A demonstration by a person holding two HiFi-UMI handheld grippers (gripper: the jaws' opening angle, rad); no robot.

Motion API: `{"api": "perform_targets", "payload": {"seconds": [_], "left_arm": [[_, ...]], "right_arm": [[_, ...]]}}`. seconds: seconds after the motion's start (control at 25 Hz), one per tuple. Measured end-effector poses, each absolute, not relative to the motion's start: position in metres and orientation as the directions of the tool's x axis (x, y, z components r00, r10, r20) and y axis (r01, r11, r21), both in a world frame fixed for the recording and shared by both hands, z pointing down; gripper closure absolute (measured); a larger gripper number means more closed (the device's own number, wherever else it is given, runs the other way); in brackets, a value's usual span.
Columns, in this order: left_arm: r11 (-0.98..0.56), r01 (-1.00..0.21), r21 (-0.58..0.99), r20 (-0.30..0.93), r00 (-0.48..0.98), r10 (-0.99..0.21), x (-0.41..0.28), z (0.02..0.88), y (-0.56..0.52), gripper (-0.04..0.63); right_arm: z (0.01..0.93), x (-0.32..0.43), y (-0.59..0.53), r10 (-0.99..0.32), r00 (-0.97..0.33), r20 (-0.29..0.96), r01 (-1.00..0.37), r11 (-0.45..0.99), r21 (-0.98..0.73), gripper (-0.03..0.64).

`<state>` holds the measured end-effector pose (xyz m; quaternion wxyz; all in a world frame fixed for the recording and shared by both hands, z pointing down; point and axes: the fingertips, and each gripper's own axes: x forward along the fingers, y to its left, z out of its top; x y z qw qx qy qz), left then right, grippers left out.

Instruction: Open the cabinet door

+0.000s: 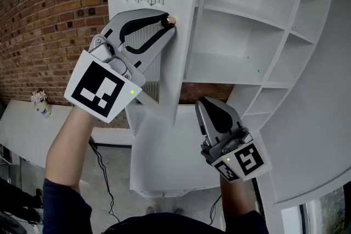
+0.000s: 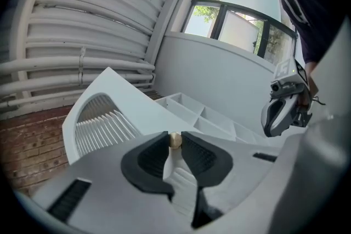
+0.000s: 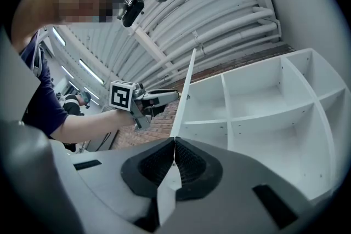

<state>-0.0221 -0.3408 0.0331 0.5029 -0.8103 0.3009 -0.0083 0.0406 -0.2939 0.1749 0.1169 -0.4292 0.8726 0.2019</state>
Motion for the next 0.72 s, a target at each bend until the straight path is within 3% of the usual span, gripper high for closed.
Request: {"api": "perform_targets", "payload": {"seconds": [0.32,0.72], "left_arm": [[-0.363,-0.515,-0.777,-0.317,0.818,-0.480,-0.080,0.037,-0.314,0.520],[-0.371,-0.576,-0.728,-0.360,0.782,-0.509,-0.089,0.034,-0.309,0.518]], "right_arm": [[0.181,-0.004,-0.273,-0.703,-0.607,-0.370,-0.794,0.556,0.247,0.594],[0.182,0.009,-0.269,-0.689,-0.627,-0.364,-0.778,0.578,0.245,0.594]]}}
